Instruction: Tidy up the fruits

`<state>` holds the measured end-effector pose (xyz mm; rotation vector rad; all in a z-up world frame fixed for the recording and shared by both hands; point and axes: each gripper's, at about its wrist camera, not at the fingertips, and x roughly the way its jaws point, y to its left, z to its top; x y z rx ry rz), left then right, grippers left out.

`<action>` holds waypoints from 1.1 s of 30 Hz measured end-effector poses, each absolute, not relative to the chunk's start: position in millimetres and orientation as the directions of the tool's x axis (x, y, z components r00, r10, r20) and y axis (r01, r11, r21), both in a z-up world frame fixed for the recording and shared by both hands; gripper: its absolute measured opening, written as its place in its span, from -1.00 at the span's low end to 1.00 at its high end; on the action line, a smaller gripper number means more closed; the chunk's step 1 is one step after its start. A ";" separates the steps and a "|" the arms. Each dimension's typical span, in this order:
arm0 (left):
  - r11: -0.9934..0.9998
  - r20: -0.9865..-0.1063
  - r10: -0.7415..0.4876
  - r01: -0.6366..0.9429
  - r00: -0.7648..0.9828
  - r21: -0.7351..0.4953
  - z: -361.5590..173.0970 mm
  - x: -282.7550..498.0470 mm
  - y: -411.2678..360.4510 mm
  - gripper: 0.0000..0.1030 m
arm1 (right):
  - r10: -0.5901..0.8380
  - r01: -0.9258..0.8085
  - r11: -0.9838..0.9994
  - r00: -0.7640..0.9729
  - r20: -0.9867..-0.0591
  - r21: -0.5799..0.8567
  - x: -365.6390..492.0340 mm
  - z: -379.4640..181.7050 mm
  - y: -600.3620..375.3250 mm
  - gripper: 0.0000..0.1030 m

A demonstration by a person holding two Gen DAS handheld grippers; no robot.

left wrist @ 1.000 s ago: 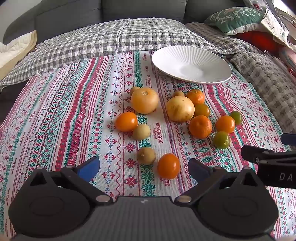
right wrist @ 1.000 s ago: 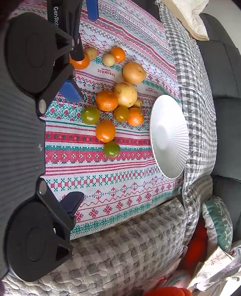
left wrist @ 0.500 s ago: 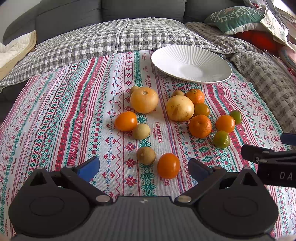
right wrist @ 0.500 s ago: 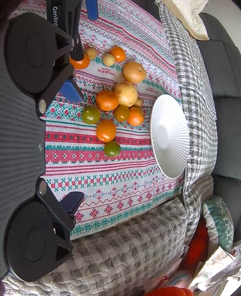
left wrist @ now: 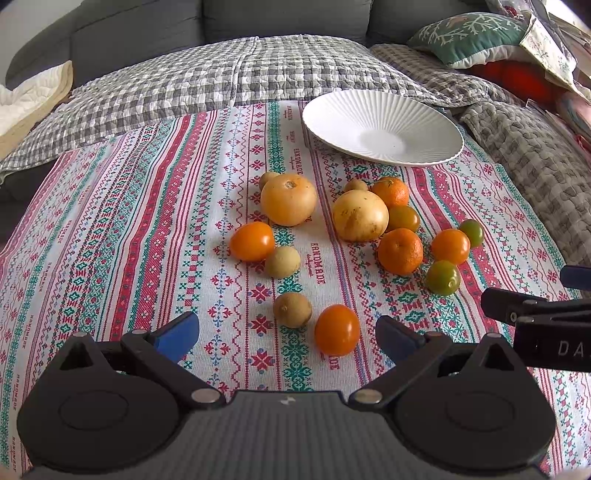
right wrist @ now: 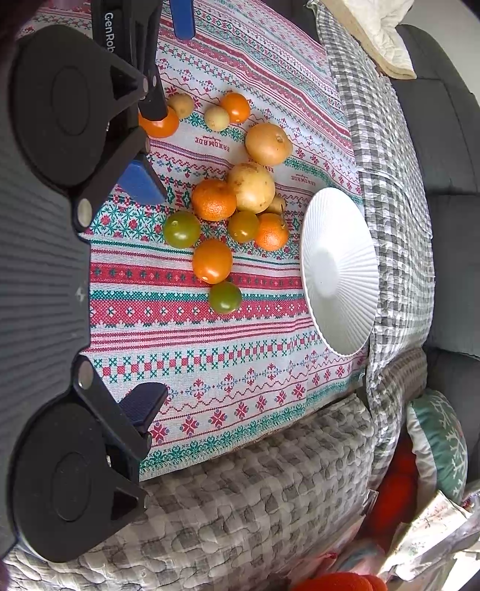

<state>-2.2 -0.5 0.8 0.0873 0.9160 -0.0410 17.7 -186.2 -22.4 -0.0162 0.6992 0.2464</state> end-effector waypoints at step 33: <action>0.986 -0.703 -0.005 0.122 0.711 0.117 3.4 50.1 22.4 0.65 | 0.420 -0.371 0.905 0.707 -0.569 0.208 50.2 -10.3 -179.2 0.81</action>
